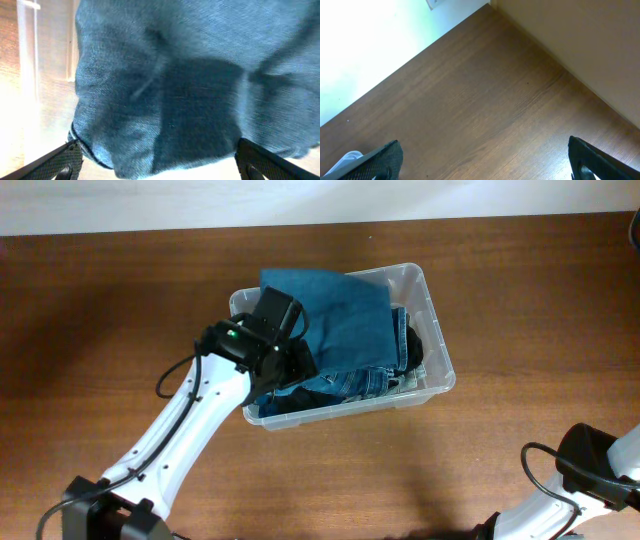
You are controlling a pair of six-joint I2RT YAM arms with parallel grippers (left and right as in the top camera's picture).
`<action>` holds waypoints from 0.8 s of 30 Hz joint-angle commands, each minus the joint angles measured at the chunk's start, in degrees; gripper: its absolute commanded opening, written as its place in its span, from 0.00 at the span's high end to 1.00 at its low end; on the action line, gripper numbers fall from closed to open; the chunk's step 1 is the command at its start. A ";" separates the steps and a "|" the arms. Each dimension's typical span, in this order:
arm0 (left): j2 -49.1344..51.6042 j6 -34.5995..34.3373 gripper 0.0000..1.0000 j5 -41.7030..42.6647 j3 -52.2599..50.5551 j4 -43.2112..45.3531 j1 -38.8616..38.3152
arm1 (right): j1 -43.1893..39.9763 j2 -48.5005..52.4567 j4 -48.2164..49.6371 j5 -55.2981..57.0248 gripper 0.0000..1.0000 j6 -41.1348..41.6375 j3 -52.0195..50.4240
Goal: Pack container
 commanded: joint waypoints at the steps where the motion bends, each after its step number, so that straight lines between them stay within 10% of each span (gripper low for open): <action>1: -1.70 -2.12 0.02 -1.14 -2.25 1.22 0.15 | -0.15 -0.61 -0.33 0.31 0.02 -0.04 -0.09; 4: -1.70 -3.26 0.04 -1.07 -2.38 2.10 0.26 | -0.15 -0.61 -0.33 0.31 0.02 -0.04 -0.09; 10: -1.70 -3.82 0.41 -0.87 -2.38 3.21 0.24 | -0.15 -0.61 -0.33 0.33 0.02 -0.04 -0.09; 16: -1.70 -3.78 0.47 -0.87 -2.38 3.10 0.24 | -0.15 -0.61 -0.33 0.31 0.02 -0.04 -0.09; 24: -1.70 -3.78 0.87 -0.87 -2.38 3.10 0.24 | -0.15 -0.61 -0.33 0.31 0.02 -0.04 -0.09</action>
